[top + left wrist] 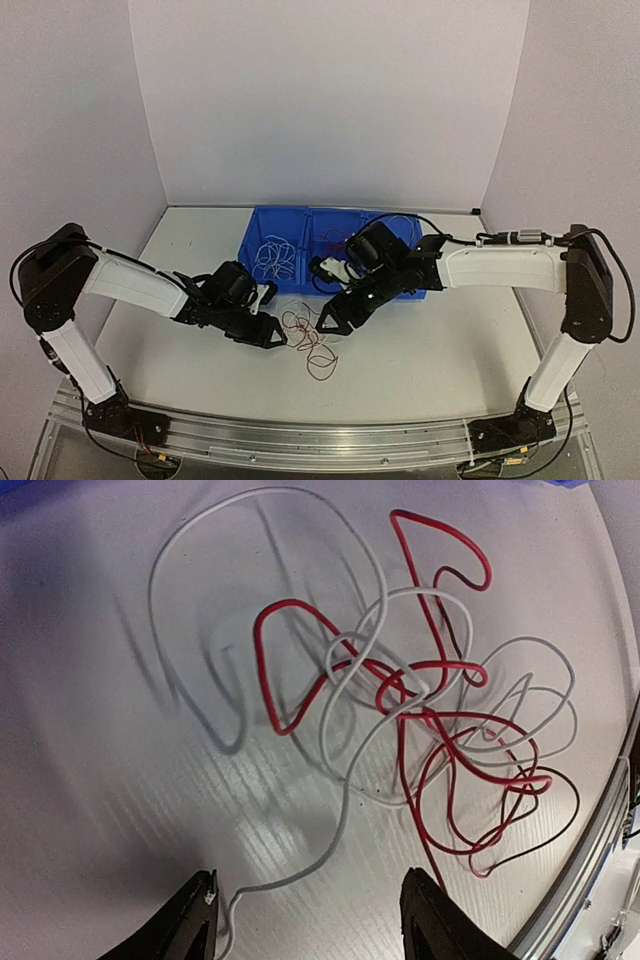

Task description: Untangle the cables

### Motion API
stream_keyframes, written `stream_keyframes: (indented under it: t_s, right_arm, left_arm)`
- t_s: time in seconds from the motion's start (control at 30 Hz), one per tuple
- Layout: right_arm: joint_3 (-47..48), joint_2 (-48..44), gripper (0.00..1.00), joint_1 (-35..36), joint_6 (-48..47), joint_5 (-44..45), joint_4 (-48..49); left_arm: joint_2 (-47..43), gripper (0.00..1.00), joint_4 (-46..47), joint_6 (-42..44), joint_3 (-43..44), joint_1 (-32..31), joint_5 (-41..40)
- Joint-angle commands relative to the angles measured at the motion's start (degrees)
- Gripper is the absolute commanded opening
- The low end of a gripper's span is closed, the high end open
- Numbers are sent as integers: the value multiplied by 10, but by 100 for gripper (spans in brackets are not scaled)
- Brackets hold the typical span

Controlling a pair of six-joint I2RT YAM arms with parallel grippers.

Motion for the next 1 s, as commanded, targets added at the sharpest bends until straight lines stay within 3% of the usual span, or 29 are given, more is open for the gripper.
stream_keyframes:
  t_s: [0.0, 0.1, 0.27, 0.33, 0.7, 0.9, 0.97]
  right_arm:
    - [-8, 18, 72, 8, 19, -20, 19]
    - [-10, 28, 71, 15, 36, -17, 32]
    - [1, 61, 66, 26, 106, 46, 66]
    - [14, 78, 64, 33, 117, 71, 68]
    - [47, 130, 55, 73, 131, 187, 68]
    - [36, 128, 36, 74, 159, 224, 68]
    - [34, 126, 35, 74, 159, 216, 68]
  left_arm:
    - [37, 59, 0, 17, 49, -15, -8]
    - [64, 50, -17, 18, 74, -19, -27]
    - [89, 10, -26, 12, 97, -19, -30]
    - [88, 0, -22, 8, 95, -20, -27]
    - [48, 0, 13, -19, 62, -31, -11]
    - [32, 0, 14, -44, 52, -33, -25]
    - [26, 0, 14, -50, 49, -33, -27]
